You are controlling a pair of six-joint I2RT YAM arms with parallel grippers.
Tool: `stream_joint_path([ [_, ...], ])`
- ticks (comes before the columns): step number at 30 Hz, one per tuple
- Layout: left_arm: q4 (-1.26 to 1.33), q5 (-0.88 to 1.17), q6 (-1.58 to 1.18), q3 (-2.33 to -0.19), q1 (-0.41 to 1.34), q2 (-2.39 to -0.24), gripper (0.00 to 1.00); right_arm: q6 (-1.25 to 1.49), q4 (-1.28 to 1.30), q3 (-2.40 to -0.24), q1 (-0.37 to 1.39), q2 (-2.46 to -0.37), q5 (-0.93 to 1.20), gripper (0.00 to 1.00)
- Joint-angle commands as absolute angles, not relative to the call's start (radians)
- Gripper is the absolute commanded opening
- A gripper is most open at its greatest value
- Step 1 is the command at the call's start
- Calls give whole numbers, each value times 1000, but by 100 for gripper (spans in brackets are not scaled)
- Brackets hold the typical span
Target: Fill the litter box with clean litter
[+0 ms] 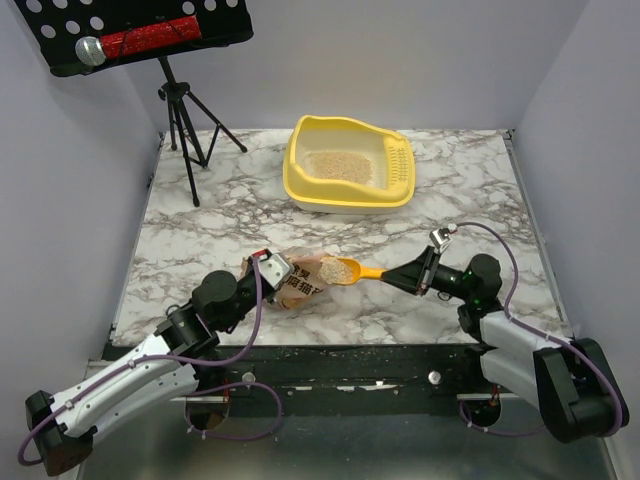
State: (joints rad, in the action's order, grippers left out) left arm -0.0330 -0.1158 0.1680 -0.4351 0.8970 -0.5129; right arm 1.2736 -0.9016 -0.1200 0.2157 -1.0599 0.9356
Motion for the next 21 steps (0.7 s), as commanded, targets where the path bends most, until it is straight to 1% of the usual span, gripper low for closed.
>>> stream_joint_path([
  [1,49,-94,161,-436,904,-479,0,1299,-877,-98,207,-1013,920,1],
  [10,51,-115,161,-436,904,-456,0,1324,-805,-100,207,-924,900,1],
  [21,60,-155,164,-436,905,-425,0,1324,-572,-140,207,-769,851,1],
])
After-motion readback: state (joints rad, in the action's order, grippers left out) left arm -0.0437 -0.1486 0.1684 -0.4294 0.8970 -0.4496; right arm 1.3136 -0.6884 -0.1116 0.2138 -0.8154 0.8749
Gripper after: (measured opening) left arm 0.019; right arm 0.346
